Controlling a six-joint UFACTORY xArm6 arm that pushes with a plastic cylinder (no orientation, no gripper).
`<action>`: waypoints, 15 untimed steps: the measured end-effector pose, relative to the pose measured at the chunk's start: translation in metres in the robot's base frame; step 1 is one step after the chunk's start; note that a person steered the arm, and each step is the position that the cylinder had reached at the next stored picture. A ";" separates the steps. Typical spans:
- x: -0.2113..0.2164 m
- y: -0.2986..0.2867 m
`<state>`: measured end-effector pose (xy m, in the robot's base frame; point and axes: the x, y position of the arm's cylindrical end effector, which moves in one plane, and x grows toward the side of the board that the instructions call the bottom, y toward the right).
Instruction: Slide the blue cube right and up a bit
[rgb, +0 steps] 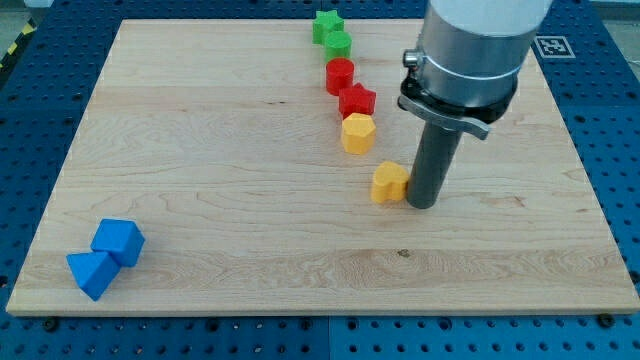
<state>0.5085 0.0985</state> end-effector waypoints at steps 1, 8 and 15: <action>0.000 -0.009; -0.035 -0.403; 0.097 -0.261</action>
<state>0.6054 -0.1627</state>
